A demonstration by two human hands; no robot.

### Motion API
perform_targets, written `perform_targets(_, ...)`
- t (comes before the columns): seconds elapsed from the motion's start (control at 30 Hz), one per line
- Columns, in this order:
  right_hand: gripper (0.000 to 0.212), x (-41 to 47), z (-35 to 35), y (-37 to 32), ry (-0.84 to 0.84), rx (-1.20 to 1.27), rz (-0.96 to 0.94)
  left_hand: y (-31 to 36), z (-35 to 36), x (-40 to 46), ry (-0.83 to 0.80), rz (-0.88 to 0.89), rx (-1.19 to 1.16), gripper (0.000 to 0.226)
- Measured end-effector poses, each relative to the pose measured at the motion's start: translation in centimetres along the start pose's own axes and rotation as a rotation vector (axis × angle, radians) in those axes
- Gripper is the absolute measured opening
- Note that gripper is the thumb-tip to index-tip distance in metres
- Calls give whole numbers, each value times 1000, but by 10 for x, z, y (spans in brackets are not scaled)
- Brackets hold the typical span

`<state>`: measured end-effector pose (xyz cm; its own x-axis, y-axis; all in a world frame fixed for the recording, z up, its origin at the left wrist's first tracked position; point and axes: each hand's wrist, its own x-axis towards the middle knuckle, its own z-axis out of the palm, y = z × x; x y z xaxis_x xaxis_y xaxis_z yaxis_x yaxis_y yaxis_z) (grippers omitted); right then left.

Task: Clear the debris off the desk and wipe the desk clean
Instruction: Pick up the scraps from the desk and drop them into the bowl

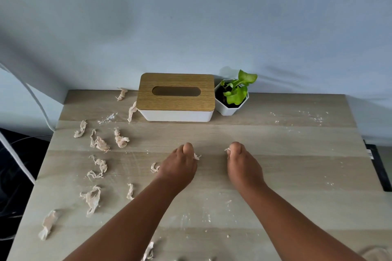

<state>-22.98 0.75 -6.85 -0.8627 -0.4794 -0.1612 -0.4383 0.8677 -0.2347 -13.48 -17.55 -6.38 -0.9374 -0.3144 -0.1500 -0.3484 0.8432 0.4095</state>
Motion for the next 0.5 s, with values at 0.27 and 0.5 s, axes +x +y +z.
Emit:
perform_targets(0.27,24,-39,-10,18,-5,143,17,-5,1,-6,14,78,-75,9)
perform_targets(0.5,3,-86,-17,33,42,223,42,-3,3,-18,-4,80,-101,19)
